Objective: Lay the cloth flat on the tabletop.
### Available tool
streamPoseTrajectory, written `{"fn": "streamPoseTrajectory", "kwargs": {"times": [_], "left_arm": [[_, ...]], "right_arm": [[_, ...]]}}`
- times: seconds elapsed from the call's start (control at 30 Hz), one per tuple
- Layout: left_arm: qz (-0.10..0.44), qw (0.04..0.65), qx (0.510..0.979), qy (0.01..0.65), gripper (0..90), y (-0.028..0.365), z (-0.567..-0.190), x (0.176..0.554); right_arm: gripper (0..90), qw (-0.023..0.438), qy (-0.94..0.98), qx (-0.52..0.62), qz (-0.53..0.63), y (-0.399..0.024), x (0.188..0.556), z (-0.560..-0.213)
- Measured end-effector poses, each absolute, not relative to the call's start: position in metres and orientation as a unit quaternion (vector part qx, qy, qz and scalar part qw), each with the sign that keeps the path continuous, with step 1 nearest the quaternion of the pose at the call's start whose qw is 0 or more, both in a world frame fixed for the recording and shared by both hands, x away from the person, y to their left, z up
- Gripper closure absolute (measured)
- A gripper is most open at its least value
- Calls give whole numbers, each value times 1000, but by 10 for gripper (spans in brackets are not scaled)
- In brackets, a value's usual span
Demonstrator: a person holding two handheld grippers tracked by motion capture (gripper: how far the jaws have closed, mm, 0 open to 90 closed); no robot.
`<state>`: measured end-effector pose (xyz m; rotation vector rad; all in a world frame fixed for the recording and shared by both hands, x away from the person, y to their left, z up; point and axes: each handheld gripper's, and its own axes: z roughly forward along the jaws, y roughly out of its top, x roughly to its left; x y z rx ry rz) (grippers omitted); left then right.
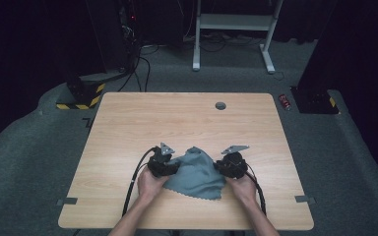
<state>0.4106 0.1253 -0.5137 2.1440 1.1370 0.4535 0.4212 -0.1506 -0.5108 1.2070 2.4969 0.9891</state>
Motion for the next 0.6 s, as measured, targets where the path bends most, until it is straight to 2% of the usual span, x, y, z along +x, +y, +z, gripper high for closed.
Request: {"fn": "streamPoseTrajectory", "kwargs": {"times": [0.1, 0.2, 0.3, 0.37, 0.6], "left_arm": [[176, 327, 825, 426, 565, 126, -514, 410], [172, 327, 831, 416, 652, 127, -513, 409], [169, 323, 840, 402, 819, 127, -512, 408], [185, 313, 845, 391, 880, 126, -511, 405], [201, 361, 820, 396, 889, 141, -490, 393]], "right_arm": [[882, 100, 851, 398, 327, -147, 422, -510], [894, 105, 854, 393, 323, -146, 421, -509], [898, 112, 852, 390, 332, -147, 420, -504], [898, 119, 851, 386, 337, -147, 420, -500], [899, 162, 846, 359, 360, -140, 412, -474]]}}
